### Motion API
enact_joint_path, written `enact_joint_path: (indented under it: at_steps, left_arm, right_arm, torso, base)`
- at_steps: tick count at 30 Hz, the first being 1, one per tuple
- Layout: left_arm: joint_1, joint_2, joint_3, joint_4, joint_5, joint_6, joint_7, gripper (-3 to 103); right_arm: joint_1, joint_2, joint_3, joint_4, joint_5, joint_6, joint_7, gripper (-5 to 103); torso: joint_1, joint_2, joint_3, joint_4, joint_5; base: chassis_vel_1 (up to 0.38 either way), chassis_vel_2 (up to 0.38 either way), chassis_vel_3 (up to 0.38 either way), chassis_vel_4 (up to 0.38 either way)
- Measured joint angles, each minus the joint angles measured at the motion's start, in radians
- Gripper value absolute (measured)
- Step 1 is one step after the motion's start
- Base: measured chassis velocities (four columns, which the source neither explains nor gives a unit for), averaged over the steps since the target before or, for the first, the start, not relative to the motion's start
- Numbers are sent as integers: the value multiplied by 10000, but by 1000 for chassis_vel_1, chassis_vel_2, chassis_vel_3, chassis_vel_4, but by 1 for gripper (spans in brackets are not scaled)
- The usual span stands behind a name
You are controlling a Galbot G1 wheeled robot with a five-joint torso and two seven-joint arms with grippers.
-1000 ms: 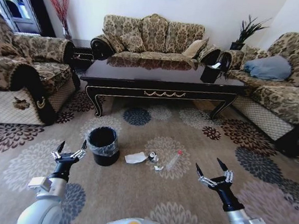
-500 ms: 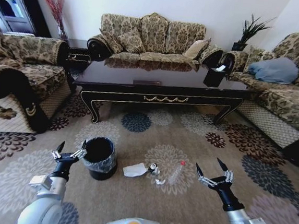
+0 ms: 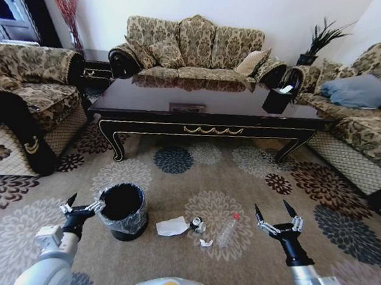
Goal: Move to the front of the table and pick up the trash from the floor, then place it into the trash bin.
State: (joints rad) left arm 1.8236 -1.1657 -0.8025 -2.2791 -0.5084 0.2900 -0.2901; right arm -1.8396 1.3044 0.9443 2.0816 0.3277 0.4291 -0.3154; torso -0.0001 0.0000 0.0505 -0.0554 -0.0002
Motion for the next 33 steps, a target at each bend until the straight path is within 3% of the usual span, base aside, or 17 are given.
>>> enact_joint_path:
  at_steps: [1,4,5,9,19,33]
  left_arm:
    - [-169,168,-78,154,-194,252,-61,100]
    - [-1068,793,-288,582,-1516,1914,-424,100]
    - [-1068,793,-288,582,-1516,1914,-424,100]
    - [-2071,1526,-254,839,-3038,3521,-936,100]
    - [-2601,1584,6,1417,-4232,4517,-1428,100]
    - [-3369,1048,339,2417,-4884,4528,-1576,100]
  right_arm:
    - [-5,13,6,-6,-13,19,6,100]
    - [-22,42,37,-16,-21,48,24,100]
    - [-22,42,37,-16,-21,48,24,100]
    - [-84,105,84,-22,-7,126,27,100]
    - [5,46,7,-89,25,124,24,100]
    - [39,-174,-129,-39,277,-6,-174,100]
  torso:
    - [0,0,-1,-1,1]
    - [0,0,2,-6,-2]
    - [0,0,2,-6,-2]
    - [1,0,2,-7,0]
    - [1,0,2,-2,0]
    - [1,0,3,-3,1]
  base:
    - [0,0,0,0]
    - [0,0,0,0]
    - [0,0,0,0]
    - [0,0,0,0]
    - [0,0,0,0]
    - [0,0,0,0]
